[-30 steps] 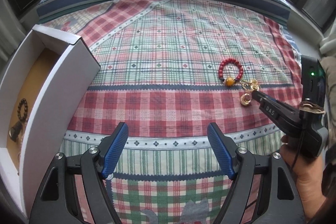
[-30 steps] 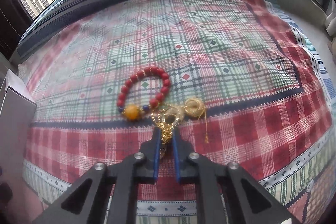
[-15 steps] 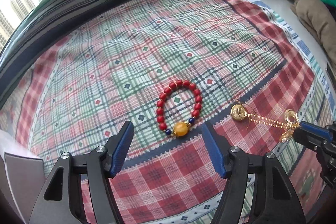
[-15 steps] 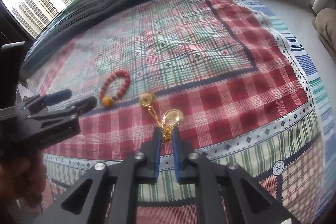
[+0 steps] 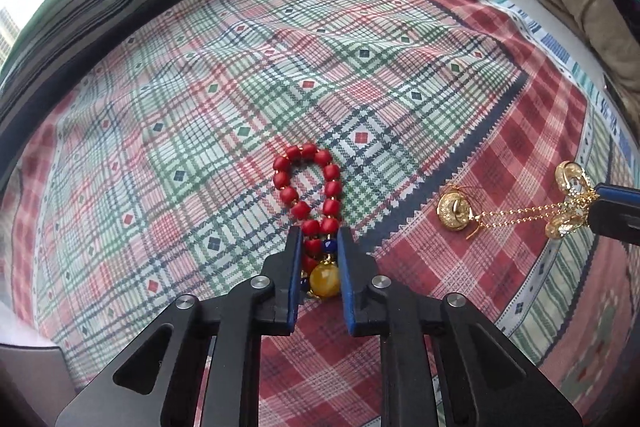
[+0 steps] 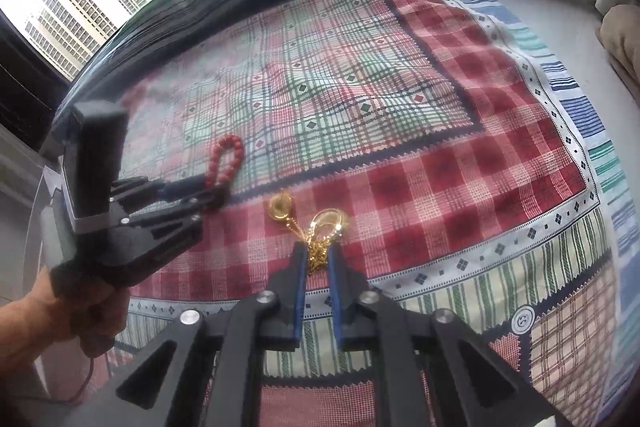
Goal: Organize jewelry
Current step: 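Grasp the red bead bracelet with the left tool while the right tool holds the gold charms, then carry the red bracelet and gold charms into the white tray and release them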
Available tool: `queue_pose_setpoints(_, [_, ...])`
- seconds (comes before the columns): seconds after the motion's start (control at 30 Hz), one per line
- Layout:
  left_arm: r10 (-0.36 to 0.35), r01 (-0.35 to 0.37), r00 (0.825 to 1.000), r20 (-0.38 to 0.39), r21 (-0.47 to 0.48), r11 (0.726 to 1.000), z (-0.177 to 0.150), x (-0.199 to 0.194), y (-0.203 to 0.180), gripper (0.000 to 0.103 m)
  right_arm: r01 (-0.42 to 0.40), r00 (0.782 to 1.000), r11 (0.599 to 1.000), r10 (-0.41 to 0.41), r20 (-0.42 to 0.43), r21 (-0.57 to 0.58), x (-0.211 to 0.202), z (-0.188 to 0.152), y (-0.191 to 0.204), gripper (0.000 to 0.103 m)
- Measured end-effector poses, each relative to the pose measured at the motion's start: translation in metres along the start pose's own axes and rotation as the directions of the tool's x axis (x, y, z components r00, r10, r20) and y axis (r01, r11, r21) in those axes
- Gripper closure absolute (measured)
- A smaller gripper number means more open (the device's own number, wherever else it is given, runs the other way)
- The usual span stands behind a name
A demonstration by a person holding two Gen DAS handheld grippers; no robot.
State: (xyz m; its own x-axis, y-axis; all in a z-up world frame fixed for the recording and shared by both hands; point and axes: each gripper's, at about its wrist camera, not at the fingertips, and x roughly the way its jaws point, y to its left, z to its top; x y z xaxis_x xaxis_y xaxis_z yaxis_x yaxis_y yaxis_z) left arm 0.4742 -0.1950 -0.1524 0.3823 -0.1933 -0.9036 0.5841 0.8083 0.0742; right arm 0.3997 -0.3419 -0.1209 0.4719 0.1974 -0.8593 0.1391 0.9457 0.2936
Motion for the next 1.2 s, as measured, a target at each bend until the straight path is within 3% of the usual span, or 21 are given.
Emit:
queue_pose_setpoints(0.03, [-0.011, 0.011, 1.000, 0.006, -0.017, 1.000, -0.002, -0.006, 0.001, 0.098, -0.003, 1.000, 1.000, 0.003, 0.002, 0.000, -0.001, 0.001, 0.001, 0.092])
queue_pose_setpoints(0.2, [-0.076, 0.076, 0.997, 0.007, -0.167, 0.983, -0.010, -0.035, 0.013, 0.098, -0.027, 1.000, 1.000, 0.027, 0.012, -0.006, -0.009, 0.007, 0.011, 0.092])
queue_pose_setpoints(0.43, [-0.140, 0.140, 0.990, 0.027, -0.364, 0.921, -0.037, -0.095, 0.043, 0.098, -0.061, 0.998, 0.997, 0.062, 0.019, -0.050, -0.031, 0.010, 0.031, 0.092])
queue_pose_setpoints(0.6, [-0.126, 0.128, 0.991, 0.035, -0.460, 0.879, -0.064, -0.146, 0.057, 0.098, -0.076, 0.997, 0.993, 0.078, 0.021, -0.087, -0.053, 0.009, 0.047, 0.092])
queue_pose_setpoints(0.87, [-0.040, 0.030, 0.999, -0.003, -0.590, 0.807, -0.125, -0.221, 0.092, 0.098, -0.110, 0.994, 0.975, 0.113, 0.003, -0.195, -0.094, -0.003, 0.093, 0.092])
queue_pose_setpoints(1.0, [0.000, -0.015, 1.000, -0.022, -0.668, 0.744, -0.161, -0.260, 0.113, 0.098, -0.149, 0.989, 0.951, 0.147, -0.026, -0.271, -0.111, -0.013, 0.130, 0.092])
queue_pose_setpoints(1.2, [0.087, -0.079, 0.996, -0.033, -0.797, 0.599, -0.224, -0.320, 0.154, 0.098, -0.255, 0.967, 0.878, 0.236, -0.098, -0.405, -0.130, -0.031, 0.209, 0.092])
